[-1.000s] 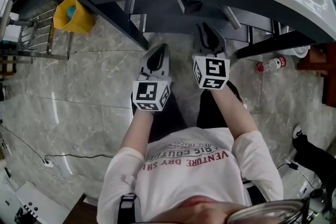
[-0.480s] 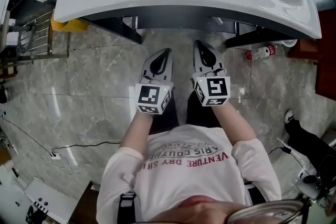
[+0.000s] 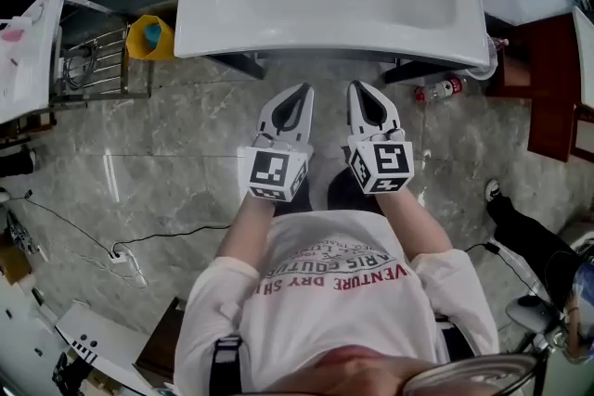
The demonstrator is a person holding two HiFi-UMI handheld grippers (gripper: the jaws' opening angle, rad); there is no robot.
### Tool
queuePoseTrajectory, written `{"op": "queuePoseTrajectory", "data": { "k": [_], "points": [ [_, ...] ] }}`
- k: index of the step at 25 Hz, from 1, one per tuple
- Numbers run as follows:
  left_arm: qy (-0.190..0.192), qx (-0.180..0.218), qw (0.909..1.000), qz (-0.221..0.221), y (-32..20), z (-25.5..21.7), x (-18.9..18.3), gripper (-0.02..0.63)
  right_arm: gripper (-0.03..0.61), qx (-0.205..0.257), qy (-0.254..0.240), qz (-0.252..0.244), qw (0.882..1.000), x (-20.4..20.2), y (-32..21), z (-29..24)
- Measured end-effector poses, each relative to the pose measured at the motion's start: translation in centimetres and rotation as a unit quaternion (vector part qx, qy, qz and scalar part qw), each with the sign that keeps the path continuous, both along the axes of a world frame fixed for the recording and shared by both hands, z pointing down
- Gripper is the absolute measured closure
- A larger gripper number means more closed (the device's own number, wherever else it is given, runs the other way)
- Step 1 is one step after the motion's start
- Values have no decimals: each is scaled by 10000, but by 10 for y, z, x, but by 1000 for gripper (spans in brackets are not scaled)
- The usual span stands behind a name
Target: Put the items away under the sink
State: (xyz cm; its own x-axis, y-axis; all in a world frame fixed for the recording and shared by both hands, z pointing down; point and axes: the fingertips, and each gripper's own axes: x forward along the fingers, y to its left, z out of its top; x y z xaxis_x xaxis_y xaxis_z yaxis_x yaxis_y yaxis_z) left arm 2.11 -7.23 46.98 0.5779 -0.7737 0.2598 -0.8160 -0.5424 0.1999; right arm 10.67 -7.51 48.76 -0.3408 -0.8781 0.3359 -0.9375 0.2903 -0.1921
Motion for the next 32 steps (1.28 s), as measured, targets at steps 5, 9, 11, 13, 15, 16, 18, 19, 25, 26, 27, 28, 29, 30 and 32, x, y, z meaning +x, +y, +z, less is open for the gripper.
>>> {"op": "queuePoseTrajectory", "data": {
  "k": [5,9,11,13,15,16,18,19,25,26,27,28,29,30,32],
  "points": [
    [238,100,9996,-94,1,-101,12,591,554,126,234,29,9996,12,3,-89],
    [211,207,9995,-132,6,-166,8,591,554,238,174,127,9995,18,7,-155],
    [289,214,9992,-193,6,-190,8,591,554,368,202,154,9990,24,7,-184],
    [418,242,9986,-222,8,-209,10,591,554,508,230,173,9983,29,7,-208],
    [454,313,9982,-243,12,-222,12,591,554,664,280,182,9972,32,9,-227],
    [428,348,9981,-256,12,-227,12,591,554,738,304,183,9966,33,11,-235],
    [357,399,9982,-262,13,-234,13,591,554,844,313,181,9958,34,13,-247],
    [333,420,9983,-250,14,-238,13,591,554,866,306,180,9956,34,15,-250],
    [221,547,9981,-194,16,-249,10,591,554,917,362,97,9951,26,15,-255],
    [207,547,9981,-185,17,-250,10,591,554,935,360,93,9949,25,15,-257],
    [196,549,9981,-179,17,-250,10,591,554,950,358,92,9948,24,15,-258],
    [190,551,9981,-175,18,-250,10,591,554,959,361,95,9947,24,16,-259],
    [187,550,9982,-171,19,-250,10,591,554,959,368,102,9947,24,16,-260],
    [185,547,9982,-168,20,-250,10,591,554,951,375,111,9947,25,16,-260],
    [183,538,9982,-175,21,-250,9,591,554,932,389,131,9948,26,16,-260]
  ]
}}
